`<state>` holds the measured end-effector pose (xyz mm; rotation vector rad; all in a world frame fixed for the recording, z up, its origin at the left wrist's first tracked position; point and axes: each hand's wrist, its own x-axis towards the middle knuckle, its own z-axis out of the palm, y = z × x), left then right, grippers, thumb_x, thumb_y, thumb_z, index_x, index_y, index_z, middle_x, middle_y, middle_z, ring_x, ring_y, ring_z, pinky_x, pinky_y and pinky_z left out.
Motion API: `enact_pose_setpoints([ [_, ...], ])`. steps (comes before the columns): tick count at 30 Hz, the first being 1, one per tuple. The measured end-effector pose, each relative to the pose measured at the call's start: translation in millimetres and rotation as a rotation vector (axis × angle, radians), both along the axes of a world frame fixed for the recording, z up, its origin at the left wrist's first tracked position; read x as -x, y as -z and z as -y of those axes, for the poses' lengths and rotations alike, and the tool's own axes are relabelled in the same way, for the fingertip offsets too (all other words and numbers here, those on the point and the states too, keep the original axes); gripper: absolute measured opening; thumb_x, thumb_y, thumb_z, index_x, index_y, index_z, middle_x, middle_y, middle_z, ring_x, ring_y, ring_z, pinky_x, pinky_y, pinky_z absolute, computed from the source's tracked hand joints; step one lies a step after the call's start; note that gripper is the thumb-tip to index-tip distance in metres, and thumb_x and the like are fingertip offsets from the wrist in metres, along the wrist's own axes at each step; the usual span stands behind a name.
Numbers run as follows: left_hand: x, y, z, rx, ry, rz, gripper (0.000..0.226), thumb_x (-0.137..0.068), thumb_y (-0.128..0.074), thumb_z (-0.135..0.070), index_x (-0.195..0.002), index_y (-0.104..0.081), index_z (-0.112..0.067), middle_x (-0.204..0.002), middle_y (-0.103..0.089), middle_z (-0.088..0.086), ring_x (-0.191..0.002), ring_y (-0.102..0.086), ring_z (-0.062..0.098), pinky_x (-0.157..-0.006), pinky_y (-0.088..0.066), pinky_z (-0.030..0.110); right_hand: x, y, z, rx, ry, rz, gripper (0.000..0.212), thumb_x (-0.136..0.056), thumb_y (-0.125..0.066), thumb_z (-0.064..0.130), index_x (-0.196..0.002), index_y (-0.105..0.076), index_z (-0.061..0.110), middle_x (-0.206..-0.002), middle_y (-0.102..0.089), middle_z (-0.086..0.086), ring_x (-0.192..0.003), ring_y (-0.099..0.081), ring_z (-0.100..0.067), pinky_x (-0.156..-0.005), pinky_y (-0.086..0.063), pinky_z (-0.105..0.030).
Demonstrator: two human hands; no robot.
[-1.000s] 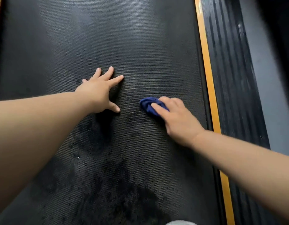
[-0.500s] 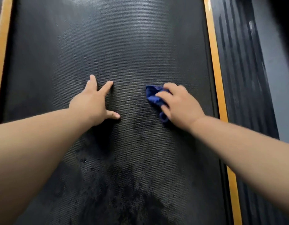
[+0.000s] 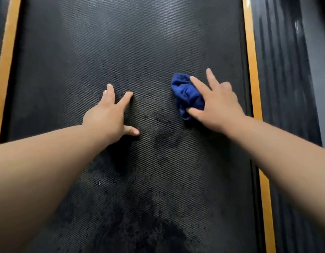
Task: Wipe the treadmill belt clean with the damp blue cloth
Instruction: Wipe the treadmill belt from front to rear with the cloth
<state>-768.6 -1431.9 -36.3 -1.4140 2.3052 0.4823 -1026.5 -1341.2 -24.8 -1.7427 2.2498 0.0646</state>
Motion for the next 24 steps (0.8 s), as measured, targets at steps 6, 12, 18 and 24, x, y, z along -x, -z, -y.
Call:
enact_pose_setpoints([
  [6, 1.7, -2.6, 0.1, 0.007, 0.014, 0.028, 0.113, -0.060, -0.067, -0.072, -0.148, -0.004, -0.041, -0.157, 0.012, 0.012, -0.146, -0.010, 0.028, -0.100, -0.039, 0.051, -30.7, 11.4, 12.2, 0.076, -0.147, 0.100, 0.061, -0.080, -0.058, 0.040, -0.136, -0.044, 0.019, -0.148, -0.037, -0.003, -0.128, -0.036, -0.031, -0.104, -0.035, -0.046],
  [12, 2.6, -4.3, 0.8, -0.012, 0.006, 0.025, 0.112, -0.061, -0.068, -0.072, -0.147, -0.004, -0.042, -0.158, 0.013, 0.010, -0.146, -0.009, 0.027, -0.101, -0.038, 0.050, -63.5, 16.1, -7.0, 0.235, -0.562, 0.012, 0.047, -0.071, -0.039, 0.041, -0.099, -0.064, 0.013, -0.115, -0.062, -0.006, -0.087, -0.057, -0.033, -0.066, -0.050, -0.040],
  [18, 0.8, -4.4, -0.2, -0.035, -0.007, 0.005, 0.114, -0.059, -0.069, -0.072, -0.147, -0.003, -0.043, -0.158, 0.014, 0.009, -0.147, -0.005, 0.025, -0.103, -0.038, 0.051, -15.3, 10.1, 45.8, 0.158, -0.103, -0.084, 0.045, -0.084, -0.055, 0.026, -0.128, -0.054, 0.022, -0.135, -0.050, 0.002, -0.113, -0.046, -0.034, -0.090, -0.039, -0.044],
  [24, -6.2, -8.1, -4.9, -0.047, -0.023, 0.007, 0.122, -0.058, -0.068, -0.077, -0.149, 0.005, -0.039, -0.158, 0.016, 0.001, -0.146, 0.003, 0.032, -0.110, -0.023, 0.056, -83.8, 19.8, -11.7, 0.177, -0.467, 0.142, 0.040, -0.069, -0.041, 0.034, -0.094, -0.068, 0.019, -0.106, -0.066, 0.000, -0.096, -0.058, -0.033, -0.081, -0.048, -0.042],
])
